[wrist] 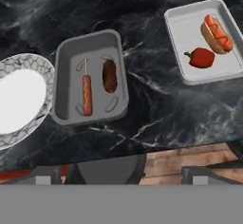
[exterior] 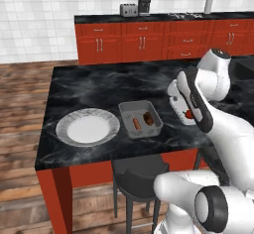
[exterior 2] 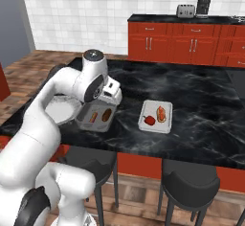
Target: Place one cooked food and one vegetable from the large plate to each tupperware container.
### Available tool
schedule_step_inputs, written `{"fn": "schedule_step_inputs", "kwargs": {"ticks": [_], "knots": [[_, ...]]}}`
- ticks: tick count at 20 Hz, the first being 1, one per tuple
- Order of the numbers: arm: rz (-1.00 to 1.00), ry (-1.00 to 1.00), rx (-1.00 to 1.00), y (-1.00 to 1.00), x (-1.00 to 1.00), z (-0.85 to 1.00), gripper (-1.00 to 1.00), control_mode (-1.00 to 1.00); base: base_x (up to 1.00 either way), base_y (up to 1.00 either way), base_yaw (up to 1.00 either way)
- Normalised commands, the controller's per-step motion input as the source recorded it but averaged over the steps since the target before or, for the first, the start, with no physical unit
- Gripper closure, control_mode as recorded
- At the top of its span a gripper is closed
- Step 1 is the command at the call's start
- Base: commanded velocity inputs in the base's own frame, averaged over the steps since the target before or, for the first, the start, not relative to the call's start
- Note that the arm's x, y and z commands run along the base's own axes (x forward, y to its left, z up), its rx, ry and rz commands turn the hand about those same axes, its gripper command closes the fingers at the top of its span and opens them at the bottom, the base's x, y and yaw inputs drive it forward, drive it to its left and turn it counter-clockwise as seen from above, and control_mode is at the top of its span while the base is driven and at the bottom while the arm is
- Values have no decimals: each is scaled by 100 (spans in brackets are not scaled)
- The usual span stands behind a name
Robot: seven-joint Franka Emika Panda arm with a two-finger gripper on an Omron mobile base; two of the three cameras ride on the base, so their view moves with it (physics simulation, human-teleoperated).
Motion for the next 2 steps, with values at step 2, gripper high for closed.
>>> {"fn": "schedule_step_inputs", "kwargs": {"ticks": [2], "knots": [[0,-2,-7,8,-40,69,-100,-100,0,0,0]]}}
